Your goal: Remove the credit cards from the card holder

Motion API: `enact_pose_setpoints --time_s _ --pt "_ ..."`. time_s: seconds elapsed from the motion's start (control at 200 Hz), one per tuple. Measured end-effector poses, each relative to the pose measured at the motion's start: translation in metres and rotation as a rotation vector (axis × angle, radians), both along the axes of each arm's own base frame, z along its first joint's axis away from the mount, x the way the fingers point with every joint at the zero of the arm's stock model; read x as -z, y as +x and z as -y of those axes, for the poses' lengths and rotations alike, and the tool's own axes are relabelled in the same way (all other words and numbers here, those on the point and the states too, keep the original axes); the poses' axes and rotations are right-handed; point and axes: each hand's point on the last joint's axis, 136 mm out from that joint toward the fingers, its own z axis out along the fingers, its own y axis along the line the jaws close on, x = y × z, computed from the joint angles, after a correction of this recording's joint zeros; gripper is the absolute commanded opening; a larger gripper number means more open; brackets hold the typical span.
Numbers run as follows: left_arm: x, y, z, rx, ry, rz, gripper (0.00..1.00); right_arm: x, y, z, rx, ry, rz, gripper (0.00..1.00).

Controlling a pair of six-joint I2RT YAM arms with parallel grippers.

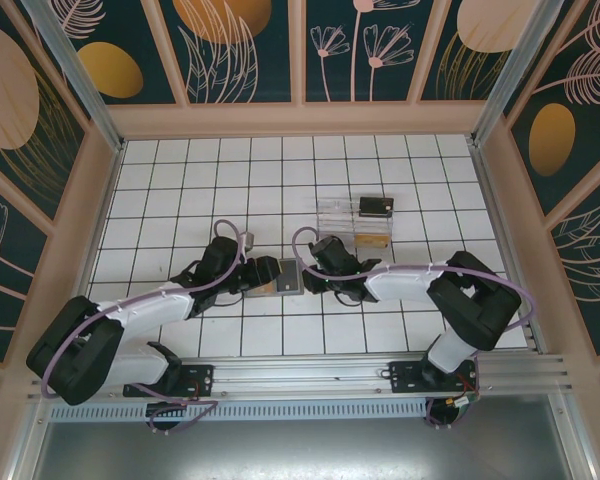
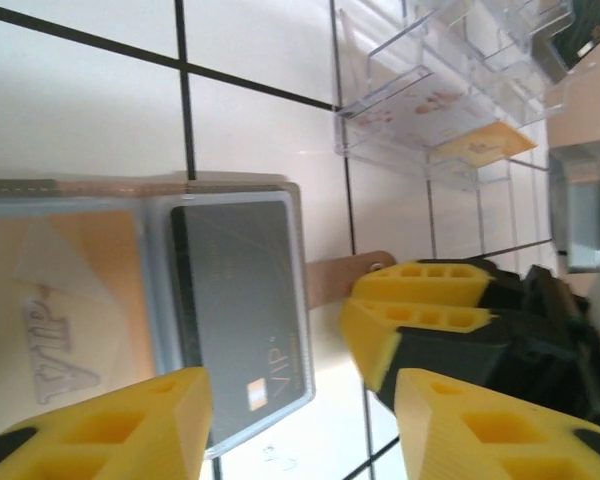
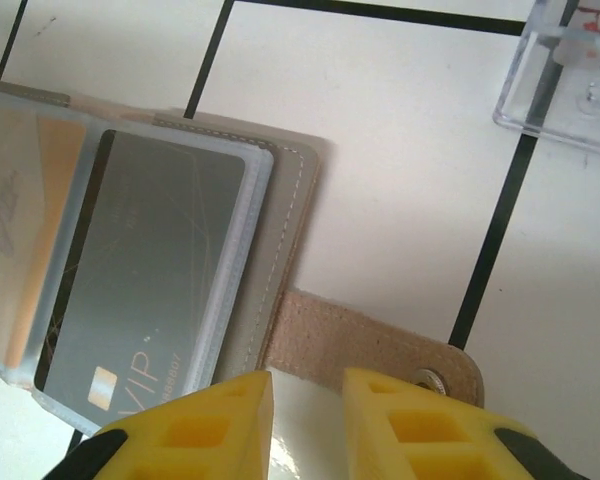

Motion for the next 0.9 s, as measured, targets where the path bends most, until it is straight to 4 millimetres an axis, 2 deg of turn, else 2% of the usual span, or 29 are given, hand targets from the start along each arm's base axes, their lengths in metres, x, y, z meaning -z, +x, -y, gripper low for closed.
enact_pose_setpoints --time_s 0.08,0.205,0.295,0.52,0.901 --pt "0.008 0.001 -0.002 -0.013 0.018 -0.015 0.4 -0.005 0.002 -0.005 -0.011 0.01 0.008 0.18" --pt "0.019 0.002 -0.006 -0.033 0.04 -0.047 0.33 -0.013 0.004 -0.015 -0.037 0.028 0.021 0.13" --pt "0.023 0.002 -0.007 -0.039 0.044 -0.06 0.29 -0.011 0.004 -0.018 -0.048 0.028 0.011 0.12" --pt "0.032 0.001 -0.008 -0.039 0.06 -0.083 0.3 0.01 -0.002 -0.02 -0.068 0.001 -0.042 0.12" --pt "0.046 -0.002 -0.008 -0.03 0.078 -0.122 0.3 0.009 -0.002 -0.035 -0.099 0.016 -0.043 0.13"
